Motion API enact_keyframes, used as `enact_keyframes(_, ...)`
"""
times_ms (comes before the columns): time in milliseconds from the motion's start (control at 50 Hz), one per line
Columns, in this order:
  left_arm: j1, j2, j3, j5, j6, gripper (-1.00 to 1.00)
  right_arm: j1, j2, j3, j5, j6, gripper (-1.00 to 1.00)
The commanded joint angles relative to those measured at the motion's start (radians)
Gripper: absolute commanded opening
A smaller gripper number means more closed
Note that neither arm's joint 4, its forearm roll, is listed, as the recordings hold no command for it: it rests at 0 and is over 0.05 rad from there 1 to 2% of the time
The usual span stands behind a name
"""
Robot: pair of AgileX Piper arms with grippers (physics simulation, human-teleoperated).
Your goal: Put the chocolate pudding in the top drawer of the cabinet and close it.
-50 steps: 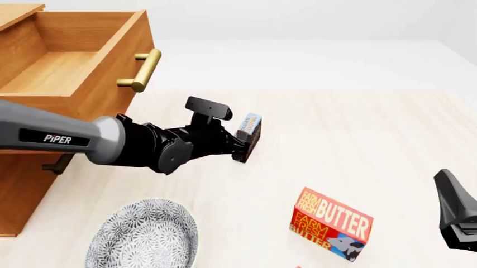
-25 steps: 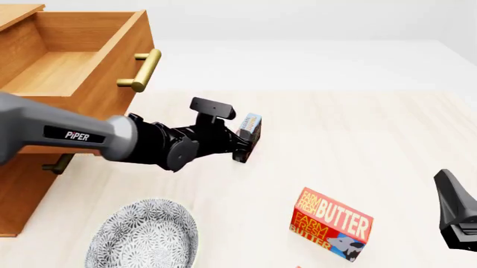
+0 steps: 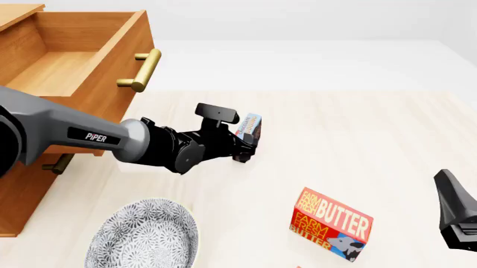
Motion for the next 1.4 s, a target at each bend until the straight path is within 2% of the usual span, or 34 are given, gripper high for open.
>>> enact_keyframes(20, -0.003, 0.025, -0.007, -0.009, -0.015, 1.0, 0.0, 0.0, 0.0, 0.0, 0.0, 1.0)
enact_keyframes(280, -0.001, 0.058, -0.015, -0.019, -0.042, 1.0, 0.0, 0.0, 0.0, 0.0, 0.0, 1.0)
enact_keyframes(1200, -0.012, 0.077, -0.041, -0.017, -0.053, 1.0, 0.0, 0.0, 0.0, 0.0, 0.0, 1.0)
enact_keyframes(1220, -0.011, 0.077, -0.041, -0.016, -0.05, -1.0, 0.0, 0.0, 0.0, 0.0, 0.0, 1.0)
enact_keyframes(1400, -0.007, 0.074, -0.038, -0.015, -0.031, -1.0, 0.0, 0.0, 0.0, 0.0, 0.0, 1.0)
